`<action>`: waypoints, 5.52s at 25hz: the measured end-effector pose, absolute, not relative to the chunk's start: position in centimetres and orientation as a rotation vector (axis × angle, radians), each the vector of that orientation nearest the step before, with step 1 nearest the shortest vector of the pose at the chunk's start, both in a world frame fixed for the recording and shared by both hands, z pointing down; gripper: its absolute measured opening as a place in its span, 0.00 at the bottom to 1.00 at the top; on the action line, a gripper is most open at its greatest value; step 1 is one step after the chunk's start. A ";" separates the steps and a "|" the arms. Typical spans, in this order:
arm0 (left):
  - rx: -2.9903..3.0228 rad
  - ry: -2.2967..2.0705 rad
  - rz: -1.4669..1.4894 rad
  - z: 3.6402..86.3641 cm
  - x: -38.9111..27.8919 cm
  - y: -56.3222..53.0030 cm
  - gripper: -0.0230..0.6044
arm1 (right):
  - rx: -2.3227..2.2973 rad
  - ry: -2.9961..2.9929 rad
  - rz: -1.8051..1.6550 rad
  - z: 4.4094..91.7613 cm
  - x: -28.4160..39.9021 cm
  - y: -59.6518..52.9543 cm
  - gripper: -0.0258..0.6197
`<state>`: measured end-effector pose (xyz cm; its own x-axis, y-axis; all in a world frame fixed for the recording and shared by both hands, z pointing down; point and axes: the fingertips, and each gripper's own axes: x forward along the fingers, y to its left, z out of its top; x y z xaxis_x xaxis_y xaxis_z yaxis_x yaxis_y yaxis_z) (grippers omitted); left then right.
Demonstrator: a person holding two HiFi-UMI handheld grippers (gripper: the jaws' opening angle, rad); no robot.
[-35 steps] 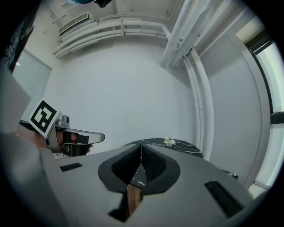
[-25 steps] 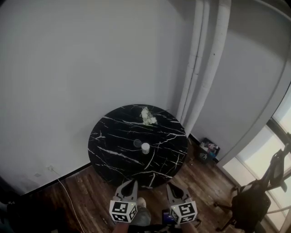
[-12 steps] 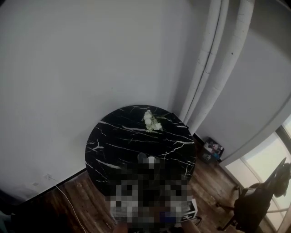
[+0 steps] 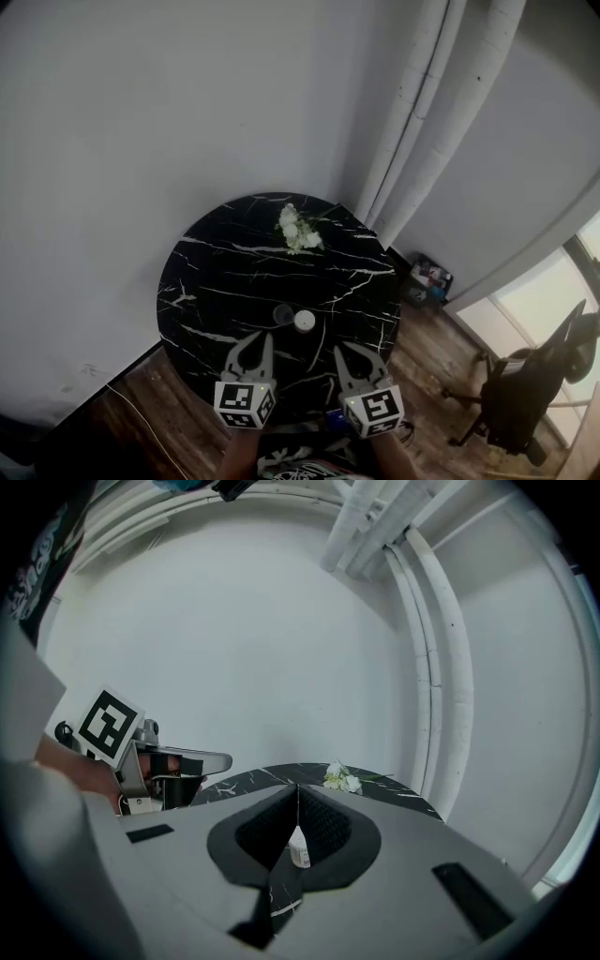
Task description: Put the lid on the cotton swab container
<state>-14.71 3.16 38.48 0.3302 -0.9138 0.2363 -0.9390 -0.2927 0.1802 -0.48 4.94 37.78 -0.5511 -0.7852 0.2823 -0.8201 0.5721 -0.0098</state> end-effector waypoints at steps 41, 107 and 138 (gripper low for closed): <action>2.298 -1.716 0.286 40.7 -13.7 -2.2 0.06 | 1.260 -2.592 0.319 40.5 0.0 -0.4 0.07; 2.067 -1.612 0.438 52.9 -16.6 -4.3 0.09 | 0.853 -2.447 0.530 53.1 -4.6 -3.9 0.07; 2.090 -1.515 0.462 54.9 -15.0 -4.4 0.09 | 0.823 -2.431 0.429 53.1 -4.9 -4.3 0.07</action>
<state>-15.02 -4.45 54.87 0.3188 -0.7726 0.5490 -0.9475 -0.2450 0.2054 -4.92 -4.32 53.08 -0.6720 -0.4647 0.5766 -0.6339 0.7635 -0.1233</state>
